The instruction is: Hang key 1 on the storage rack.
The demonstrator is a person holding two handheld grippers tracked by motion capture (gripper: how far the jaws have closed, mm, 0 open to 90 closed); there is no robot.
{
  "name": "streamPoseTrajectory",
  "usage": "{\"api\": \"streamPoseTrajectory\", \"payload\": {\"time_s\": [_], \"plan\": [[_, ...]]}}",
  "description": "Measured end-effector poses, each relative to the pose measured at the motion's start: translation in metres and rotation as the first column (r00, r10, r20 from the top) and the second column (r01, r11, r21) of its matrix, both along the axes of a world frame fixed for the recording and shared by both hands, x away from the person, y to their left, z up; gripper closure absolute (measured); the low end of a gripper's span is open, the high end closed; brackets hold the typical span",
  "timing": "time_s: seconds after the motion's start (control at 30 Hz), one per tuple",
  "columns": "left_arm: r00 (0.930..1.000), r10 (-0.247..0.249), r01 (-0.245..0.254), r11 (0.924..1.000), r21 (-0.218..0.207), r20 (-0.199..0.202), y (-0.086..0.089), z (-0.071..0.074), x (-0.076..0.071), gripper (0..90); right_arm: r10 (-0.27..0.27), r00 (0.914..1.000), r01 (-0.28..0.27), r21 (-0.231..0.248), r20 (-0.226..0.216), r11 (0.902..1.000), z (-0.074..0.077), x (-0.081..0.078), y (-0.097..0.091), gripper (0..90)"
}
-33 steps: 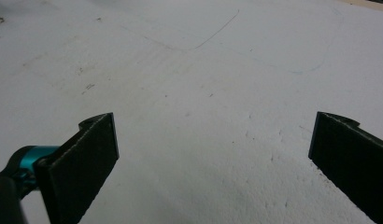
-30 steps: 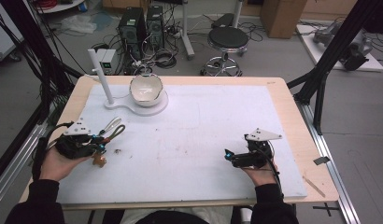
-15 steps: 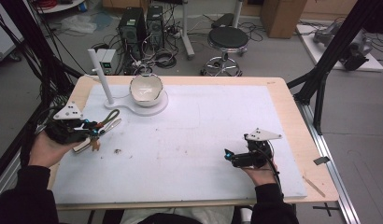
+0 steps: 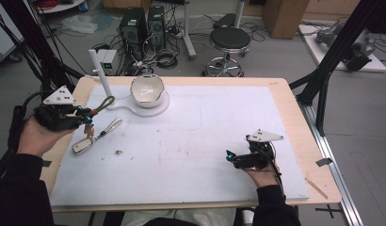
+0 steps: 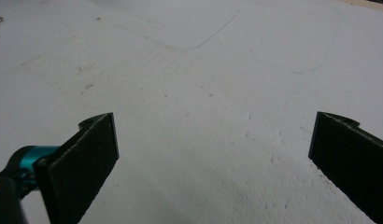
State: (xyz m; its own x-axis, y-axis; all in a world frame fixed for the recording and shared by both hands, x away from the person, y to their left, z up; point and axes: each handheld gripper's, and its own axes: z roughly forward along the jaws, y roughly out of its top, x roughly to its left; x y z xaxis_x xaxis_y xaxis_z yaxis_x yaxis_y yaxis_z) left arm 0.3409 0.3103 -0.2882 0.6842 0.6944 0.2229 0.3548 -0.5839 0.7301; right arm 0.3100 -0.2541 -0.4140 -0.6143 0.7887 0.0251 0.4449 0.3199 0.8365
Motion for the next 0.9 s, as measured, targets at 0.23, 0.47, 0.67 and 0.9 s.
{"api": "streamPoseTrajectory", "payload": {"time_s": [0.23, 0.47, 0.67, 0.9], "plan": [[0.9999, 0.006, -0.006, 1.0000, 0.005, 0.014, 0.003, 0.013, 0.011, 74.3, -0.006, 1.0000, 0.006, -0.002, -0.005, 1.0000, -0.001, 0.002, 0.001, 0.5], [0.9982, 0.044, -0.044, 0.9989, 0.013, 0.040, 0.010, 0.028, 0.015, 74.4, 0.006, 1.0000, -0.006, -0.011, -0.007, 0.9999, -0.002, 0.002, 0.003, 0.5], [0.9958, 0.070, -0.071, 0.9974, 0.013, 0.059, 0.014, 0.037, 0.021, 74.5, 0.007, 1.0000, -0.007, -0.007, -0.004, 0.9999, -0.001, 0.000, 0.002, 0.5], [0.9924, 0.100, -0.103, 0.9941, 0.033, 0.071, 0.017, 0.040, 0.031, 74.5, -0.002, 1.0000, 0.003, 0.028, -0.008, 0.9996, -0.002, 0.000, -0.002, 0.5]]}}
